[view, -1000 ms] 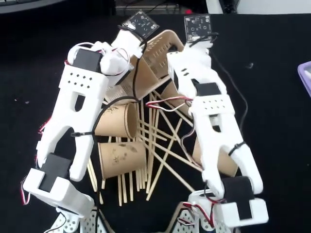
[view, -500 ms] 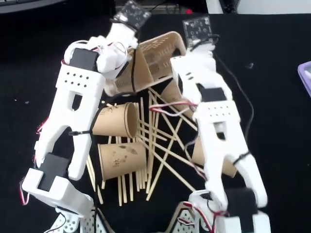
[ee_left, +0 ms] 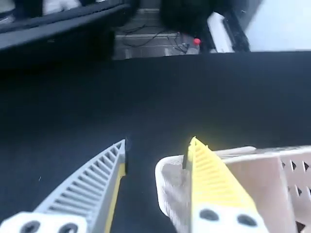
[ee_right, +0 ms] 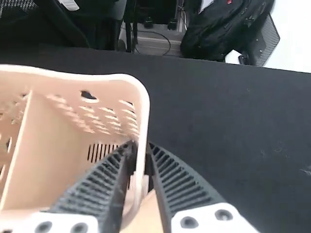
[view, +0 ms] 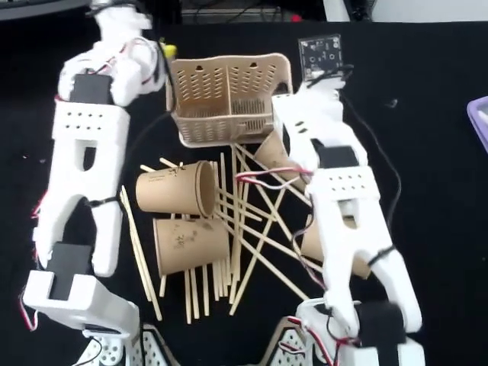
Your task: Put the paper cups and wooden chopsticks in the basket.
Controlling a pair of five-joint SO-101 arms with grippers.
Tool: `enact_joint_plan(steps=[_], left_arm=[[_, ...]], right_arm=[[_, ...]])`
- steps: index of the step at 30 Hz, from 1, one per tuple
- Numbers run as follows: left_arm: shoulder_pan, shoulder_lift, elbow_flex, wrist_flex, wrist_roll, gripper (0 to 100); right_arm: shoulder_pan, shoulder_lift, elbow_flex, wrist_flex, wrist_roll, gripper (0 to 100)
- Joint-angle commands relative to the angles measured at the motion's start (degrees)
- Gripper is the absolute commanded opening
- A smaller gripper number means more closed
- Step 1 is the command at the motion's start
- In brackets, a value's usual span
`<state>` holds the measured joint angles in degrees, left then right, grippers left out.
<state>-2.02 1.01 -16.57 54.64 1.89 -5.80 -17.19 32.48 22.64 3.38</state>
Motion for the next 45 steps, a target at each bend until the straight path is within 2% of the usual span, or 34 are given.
enact_joint_plan(steps=[1,4,8,12,14,17,19,24,32,36,45], left_arm=[[-0.6,-5.2,-1.4,2.2,0.2,21],[-0.4,-5.9,-0.2,3.8,-1.3,21],[-0.5,-1.8,3.8,-0.4,-1.4,21],[-0.7,1.6,4.7,-1.4,-1.1,20],[-0.7,2.3,4.4,-1.7,-1.1,17],[0.0,3.1,2.2,-1.8,-0.6,3],[1.4,3.3,2.2,-3.2,-0.3,5],[1.6,5.3,-0.3,-5.1,0.5,3],[-3.0,7.4,-5.9,4.0,-0.3,3],[-3.6,8.6,-7.5,7.7,-4.6,3],[-3.8,8.0,-11.1,8.4,-4.7,3]], right_arm=[[-0.4,2.4,-5.1,-1.5,-0.4,1.1],[-0.5,4.2,-7.2,-1.4,-0.4,1.1],[-0.7,5.1,-8.3,-1.4,-0.4,1.1],[-0.6,5.2,-10.2,-1.5,0.0,1.1],[-0.7,5.6,-11.4,-1.5,0.1,1.1],[-0.4,7.1,-14.1,-1.5,0.1,1.1],[-0.4,8.7,-15.4,-1.5,0.1,1.1],[-2.5,12.6,-17.2,-1.1,-0.4,1.1],[-3.4,9.4,-16.6,4.9,-0.4,1.1],[-3.2,8.0,-16.5,9.6,-0.4,1.1],[-5.3,8.7,-16.6,5.3,-0.4,1.1]])
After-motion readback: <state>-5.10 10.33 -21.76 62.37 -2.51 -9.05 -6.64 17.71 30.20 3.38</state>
